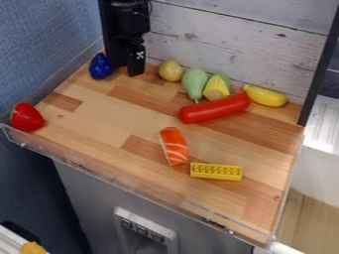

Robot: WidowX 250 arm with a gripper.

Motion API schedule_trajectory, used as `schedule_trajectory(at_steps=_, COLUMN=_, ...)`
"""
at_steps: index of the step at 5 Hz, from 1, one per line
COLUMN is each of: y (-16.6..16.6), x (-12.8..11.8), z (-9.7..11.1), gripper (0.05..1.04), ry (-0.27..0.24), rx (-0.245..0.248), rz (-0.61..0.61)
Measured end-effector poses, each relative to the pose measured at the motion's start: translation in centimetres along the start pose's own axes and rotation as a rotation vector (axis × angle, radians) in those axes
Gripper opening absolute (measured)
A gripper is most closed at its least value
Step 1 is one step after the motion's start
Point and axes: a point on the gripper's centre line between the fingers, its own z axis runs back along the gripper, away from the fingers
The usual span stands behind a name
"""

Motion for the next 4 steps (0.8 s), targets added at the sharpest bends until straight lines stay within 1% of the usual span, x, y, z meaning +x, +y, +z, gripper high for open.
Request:
schedule_trajectory(at_steps=1, y=0.39, x=-0.21, z=-0.17, gripper=0.992, ry=0.017, rx=0.012, rz=-0.123)
schedule_trajectory(at_steps=2, y=0.53, x=-0.27, z=-0.19, gripper=0.992, ry=0.023, rx=0.016, rz=-0.184)
schedule_trajectory(at_steps=3, y=0.53, x=-0.27, z=-0.19, gripper=0.992, ry=0.023, rx=0.016, rz=-0.184)
schedule_trajectory(at_steps=4, y=0.22, x=-0.40, z=-0.33, gripper=0.992, ry=0.026, rx=0.006, rz=-0.152)
